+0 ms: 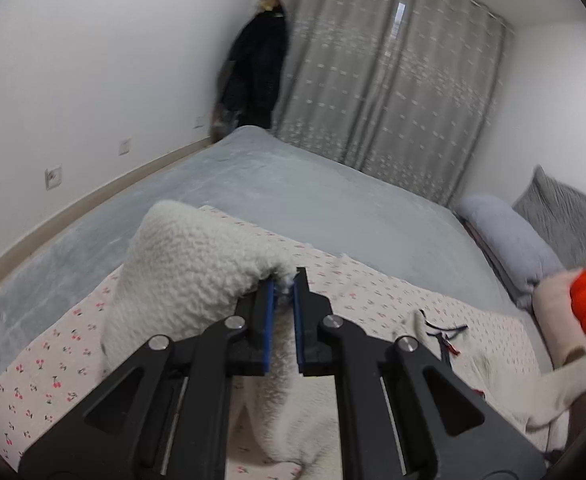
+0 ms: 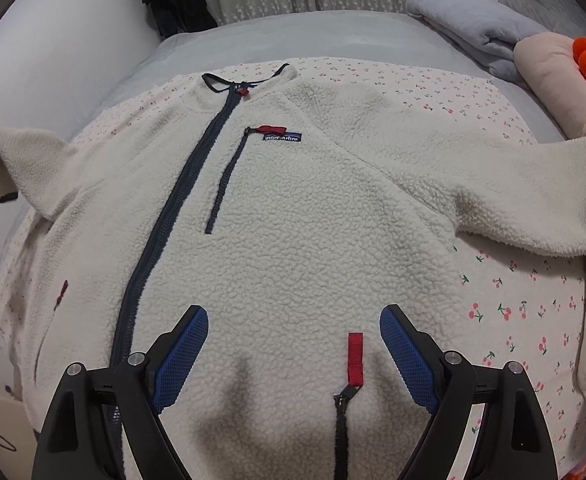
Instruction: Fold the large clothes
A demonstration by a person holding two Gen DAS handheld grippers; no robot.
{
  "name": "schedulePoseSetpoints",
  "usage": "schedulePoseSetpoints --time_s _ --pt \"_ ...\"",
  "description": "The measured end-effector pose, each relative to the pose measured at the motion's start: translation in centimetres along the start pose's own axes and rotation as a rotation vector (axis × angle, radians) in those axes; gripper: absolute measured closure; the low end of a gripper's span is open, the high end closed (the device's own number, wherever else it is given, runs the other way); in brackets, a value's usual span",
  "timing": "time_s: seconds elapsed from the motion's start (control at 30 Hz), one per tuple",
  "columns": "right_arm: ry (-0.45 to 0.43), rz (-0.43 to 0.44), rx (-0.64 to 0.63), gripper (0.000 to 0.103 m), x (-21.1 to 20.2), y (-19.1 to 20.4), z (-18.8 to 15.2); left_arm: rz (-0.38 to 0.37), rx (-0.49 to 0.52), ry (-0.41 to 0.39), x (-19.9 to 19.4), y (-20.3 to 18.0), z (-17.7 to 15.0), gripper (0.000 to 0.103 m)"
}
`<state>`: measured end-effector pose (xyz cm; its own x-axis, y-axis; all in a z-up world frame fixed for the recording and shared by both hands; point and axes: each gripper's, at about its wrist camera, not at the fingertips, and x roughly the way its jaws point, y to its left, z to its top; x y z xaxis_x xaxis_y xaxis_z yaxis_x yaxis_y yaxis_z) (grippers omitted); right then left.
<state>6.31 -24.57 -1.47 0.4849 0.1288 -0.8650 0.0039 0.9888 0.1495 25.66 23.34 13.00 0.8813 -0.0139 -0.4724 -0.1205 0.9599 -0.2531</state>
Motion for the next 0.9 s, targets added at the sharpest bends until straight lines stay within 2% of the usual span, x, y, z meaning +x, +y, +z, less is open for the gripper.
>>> schedulePoseSetpoints --time_s 0.13,0.27,0.47,0.53,0.67,0.73,0.8,0.9 --pt "-0.020 0.008 0.015 0.013 -0.7 -0.7 -0.2 -0.036 0.108 0.028 0.3 -4.4 0.0 0.093" --pt "-0.030 0.020 0.043 0.013 -0.8 -1.6 -0.3 -0.110 0.186 0.070 0.5 -9.2 -0.8 0.093" --pt "-0.032 0.029 0.077 0.013 -0.9 -2.6 -0.4 -0.240 0.258 0.163 2.2 -16.4 -4.2 0.094" --pt "-0.037 0.031 0.084 0.013 -1.0 -2.8 -0.4 -0.279 0.286 0.211 3.0 -18.8 -6.2 0.093" --pt "-0.042 0.035 0.098 0.013 -1.3 -3.3 -0.3 -0.388 0.359 0.375 5.2 -21.8 -10.9 0.091" --pt "-0.040 0.039 0.105 0.013 -1.2 -3.6 -0.3 -0.432 0.403 0.470 5.9 -22.3 -13.6 0.086" --pt "-0.035 0.044 0.109 0.013 -1.0 -3.7 -0.1 -0.461 0.445 0.552 6.0 -22.2 -16.1 0.067" --pt "-0.027 0.052 0.115 0.013 -0.6 -3.7 0.2 -0.484 0.471 0.595 5.1 -20.6 -17.6 0.058"
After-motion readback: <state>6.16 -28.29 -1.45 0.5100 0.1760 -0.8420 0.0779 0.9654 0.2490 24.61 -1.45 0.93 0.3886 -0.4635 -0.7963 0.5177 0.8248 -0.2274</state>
